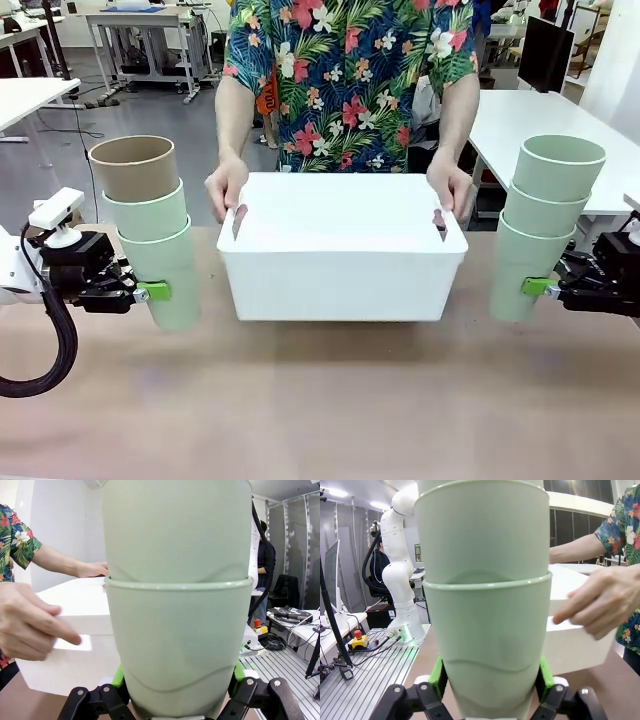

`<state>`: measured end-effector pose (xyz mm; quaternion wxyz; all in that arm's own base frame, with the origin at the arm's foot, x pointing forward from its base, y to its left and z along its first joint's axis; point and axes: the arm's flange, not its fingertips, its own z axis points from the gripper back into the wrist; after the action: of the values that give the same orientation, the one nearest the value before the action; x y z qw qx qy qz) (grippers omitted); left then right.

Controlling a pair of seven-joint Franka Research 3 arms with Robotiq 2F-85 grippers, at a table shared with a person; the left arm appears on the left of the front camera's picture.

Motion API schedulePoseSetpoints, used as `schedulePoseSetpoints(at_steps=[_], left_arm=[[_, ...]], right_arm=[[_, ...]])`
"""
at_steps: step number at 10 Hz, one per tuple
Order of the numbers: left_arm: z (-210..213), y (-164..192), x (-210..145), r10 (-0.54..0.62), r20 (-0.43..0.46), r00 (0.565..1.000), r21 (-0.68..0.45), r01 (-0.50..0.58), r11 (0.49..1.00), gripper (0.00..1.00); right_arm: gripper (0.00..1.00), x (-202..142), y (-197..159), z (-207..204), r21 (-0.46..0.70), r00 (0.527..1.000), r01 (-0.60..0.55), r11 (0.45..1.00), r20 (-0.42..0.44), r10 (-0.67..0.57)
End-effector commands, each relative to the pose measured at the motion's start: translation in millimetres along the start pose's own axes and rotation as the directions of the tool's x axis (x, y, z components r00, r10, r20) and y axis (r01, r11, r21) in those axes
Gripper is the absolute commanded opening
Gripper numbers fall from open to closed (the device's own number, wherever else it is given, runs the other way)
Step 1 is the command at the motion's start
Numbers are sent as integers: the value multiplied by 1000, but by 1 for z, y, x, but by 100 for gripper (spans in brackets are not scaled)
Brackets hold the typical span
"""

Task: Stack the cups and store them in the basket.
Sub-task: Place the stack of Reusable plastic cups into the Pantry Basket.

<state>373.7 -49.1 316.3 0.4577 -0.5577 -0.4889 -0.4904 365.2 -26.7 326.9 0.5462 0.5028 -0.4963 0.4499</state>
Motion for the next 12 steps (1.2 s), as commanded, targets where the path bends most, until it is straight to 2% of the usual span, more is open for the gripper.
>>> schedulePoseSetpoints(at_steps=[1, 12], left_arm=[[-1, -1, 4, -9, 6, 1000, -5, 9, 1000, 87], [-1, -1, 4, -9, 6, 1000, -5, 9, 1000, 87]], right_arm=[[86, 4, -1, -1, -9, 1000, -11, 1000, 9, 11], [86, 4, -1, -1, -9, 1000, -11, 1000, 9, 11]])
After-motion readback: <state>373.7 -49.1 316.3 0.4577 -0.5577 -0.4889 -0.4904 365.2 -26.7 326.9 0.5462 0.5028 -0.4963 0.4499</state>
